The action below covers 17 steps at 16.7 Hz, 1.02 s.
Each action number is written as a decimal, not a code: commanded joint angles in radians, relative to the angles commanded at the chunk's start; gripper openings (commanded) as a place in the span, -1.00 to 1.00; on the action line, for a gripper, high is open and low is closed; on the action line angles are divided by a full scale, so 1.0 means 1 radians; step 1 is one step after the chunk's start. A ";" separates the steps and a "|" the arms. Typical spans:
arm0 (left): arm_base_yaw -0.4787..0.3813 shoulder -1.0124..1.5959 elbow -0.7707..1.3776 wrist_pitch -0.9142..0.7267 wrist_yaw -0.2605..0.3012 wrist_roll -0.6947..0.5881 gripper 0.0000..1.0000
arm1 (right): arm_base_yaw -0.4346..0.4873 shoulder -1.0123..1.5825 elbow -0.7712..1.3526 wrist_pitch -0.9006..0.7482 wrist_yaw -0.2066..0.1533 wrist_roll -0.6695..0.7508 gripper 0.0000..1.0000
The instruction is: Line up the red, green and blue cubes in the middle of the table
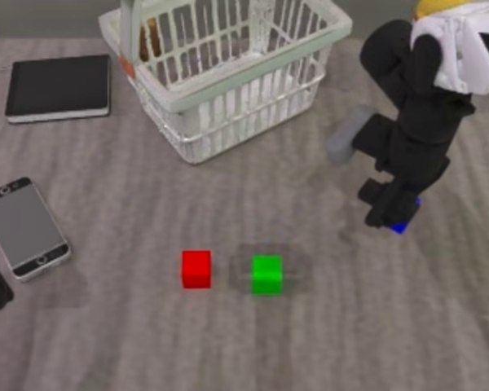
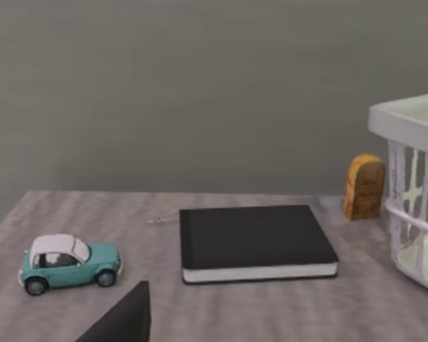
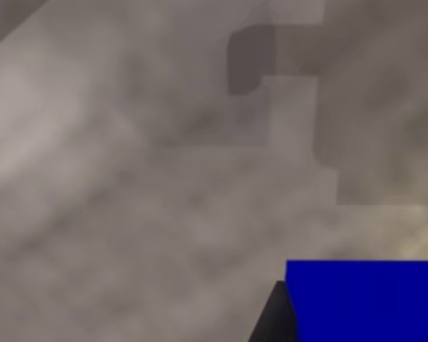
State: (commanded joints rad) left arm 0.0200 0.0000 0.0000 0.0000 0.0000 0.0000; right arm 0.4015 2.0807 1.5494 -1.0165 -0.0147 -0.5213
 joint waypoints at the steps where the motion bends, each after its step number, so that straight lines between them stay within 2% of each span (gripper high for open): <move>1: 0.000 0.000 0.000 0.000 0.000 0.000 1.00 | 0.001 -0.010 0.011 -0.017 0.000 0.000 -1.00; 8: 0.000 0.000 0.000 0.000 0.000 0.000 1.00 | 0.019 -0.014 0.016 -0.031 -0.002 -0.038 -1.00; 14: 0.000 0.000 0.000 0.000 0.000 0.000 1.00 | 0.148 -0.050 0.013 -0.076 -0.012 -0.333 -1.00; 17: 0.000 0.000 0.000 0.000 0.000 0.000 1.00 | 0.196 -0.072 0.007 -0.090 -0.016 -0.429 -1.00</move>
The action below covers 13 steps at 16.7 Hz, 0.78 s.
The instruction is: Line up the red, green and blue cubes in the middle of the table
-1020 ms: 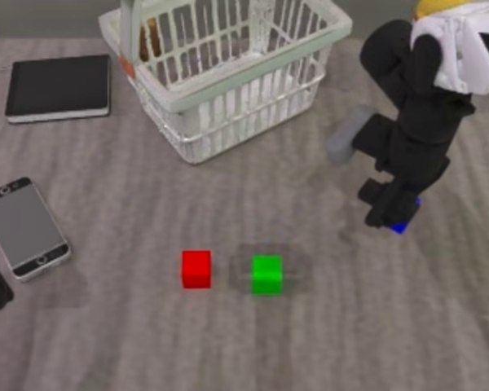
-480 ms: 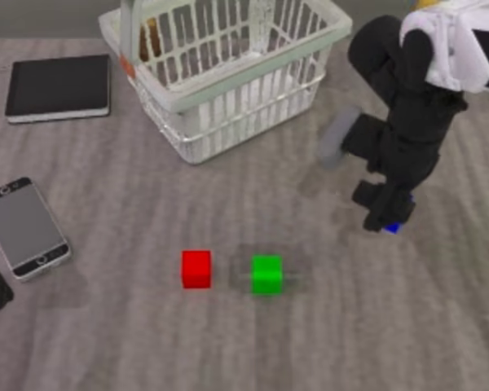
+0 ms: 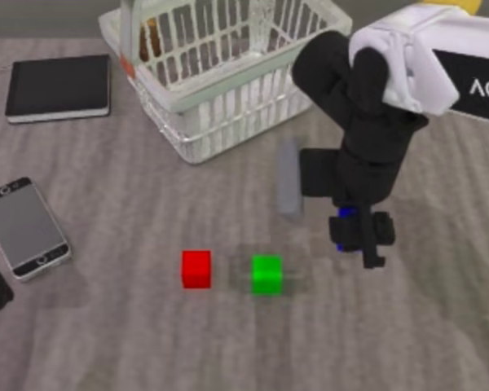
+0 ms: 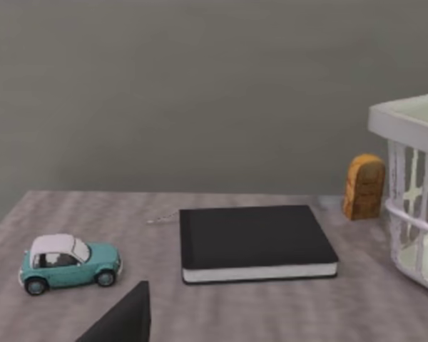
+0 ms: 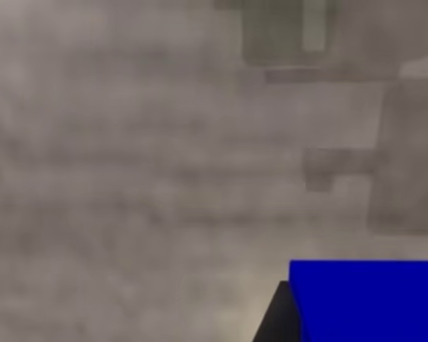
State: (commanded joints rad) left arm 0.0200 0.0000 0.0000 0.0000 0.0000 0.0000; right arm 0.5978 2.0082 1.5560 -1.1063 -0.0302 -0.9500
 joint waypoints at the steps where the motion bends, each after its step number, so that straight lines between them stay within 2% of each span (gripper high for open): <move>1: 0.000 0.000 0.000 0.000 0.000 0.000 1.00 | 0.006 -0.003 -0.001 -0.001 0.000 -0.010 -1.00; 7: 0.000 0.000 0.000 0.000 0.000 0.000 1.00 | 0.003 0.006 -0.012 0.017 0.000 -0.009 -1.00; 13: 0.000 0.000 0.000 0.000 0.000 0.000 1.00 | 0.007 0.066 -0.143 0.216 0.000 -0.008 -1.00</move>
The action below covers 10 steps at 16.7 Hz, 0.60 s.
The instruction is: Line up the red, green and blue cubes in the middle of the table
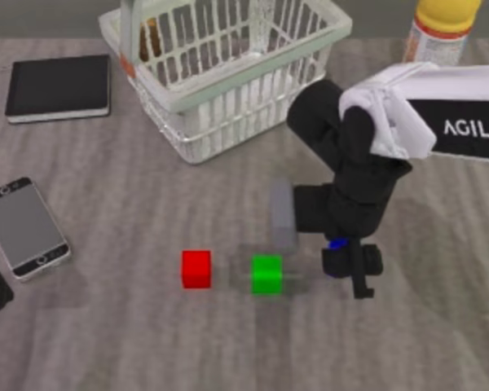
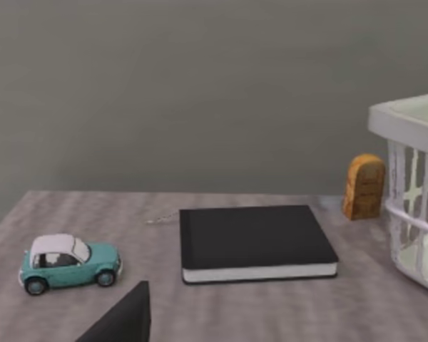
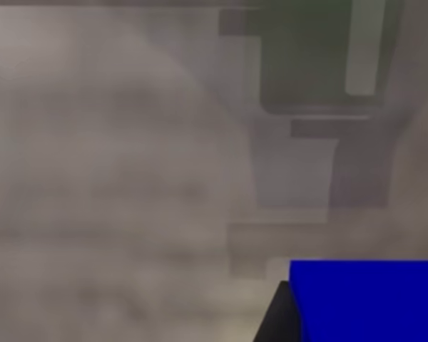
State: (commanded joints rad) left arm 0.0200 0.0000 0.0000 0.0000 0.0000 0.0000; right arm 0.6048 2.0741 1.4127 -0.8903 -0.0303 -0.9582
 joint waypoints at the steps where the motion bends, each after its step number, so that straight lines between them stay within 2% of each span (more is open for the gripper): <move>1: 0.000 0.000 0.000 0.000 0.000 0.000 1.00 | 0.001 0.008 -0.016 0.022 0.000 0.000 -1.00; 6: 0.000 0.000 0.000 0.000 0.000 0.000 1.00 | 0.002 0.014 -0.026 0.034 0.000 -0.001 -1.00; 10: 0.000 0.000 0.000 0.000 0.000 0.000 1.00 | 0.002 0.014 -0.026 0.034 0.000 -0.001 -0.40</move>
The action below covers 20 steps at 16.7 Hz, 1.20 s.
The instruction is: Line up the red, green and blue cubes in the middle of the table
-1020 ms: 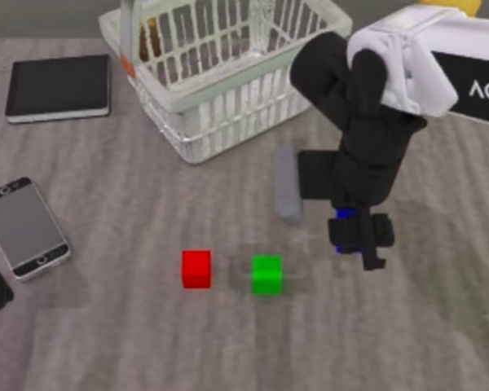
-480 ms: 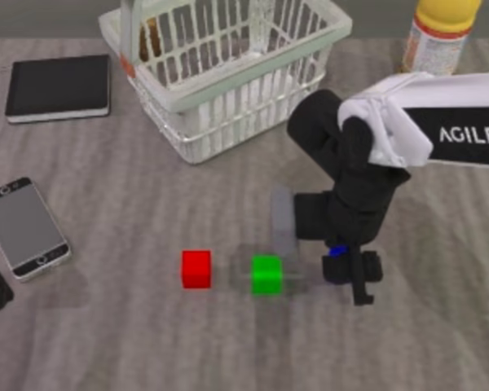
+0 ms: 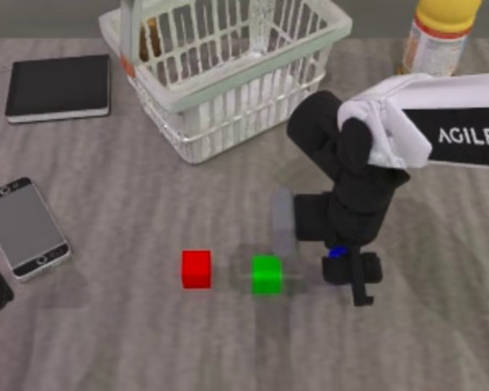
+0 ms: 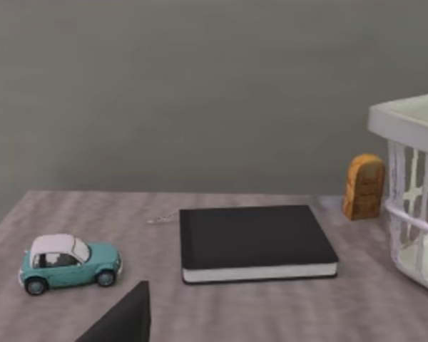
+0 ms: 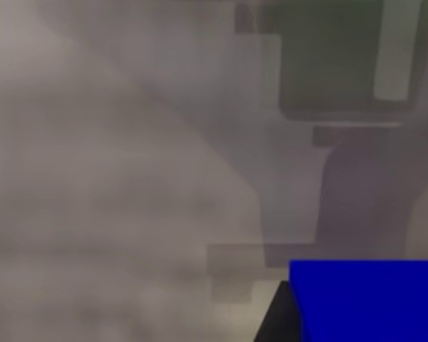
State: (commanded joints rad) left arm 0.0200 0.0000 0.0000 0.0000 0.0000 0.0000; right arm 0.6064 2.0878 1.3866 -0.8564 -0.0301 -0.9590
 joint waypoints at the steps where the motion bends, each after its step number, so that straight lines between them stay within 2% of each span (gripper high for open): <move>1: 0.000 0.000 0.000 0.000 0.000 0.000 1.00 | 0.000 0.000 0.000 0.000 0.000 0.000 -0.25; 9: 0.000 0.000 0.000 0.000 0.000 0.000 1.00 | 0.000 0.000 0.000 0.000 0.000 0.000 0.96; 20: 0.000 0.000 0.000 0.000 0.000 0.000 1.00 | 0.000 -0.006 0.013 -0.017 0.000 -0.002 1.00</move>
State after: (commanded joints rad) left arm 0.0200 0.0000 0.0000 0.0000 0.0000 0.0000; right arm 0.6060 2.0817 1.3993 -0.8738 -0.0304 -0.9612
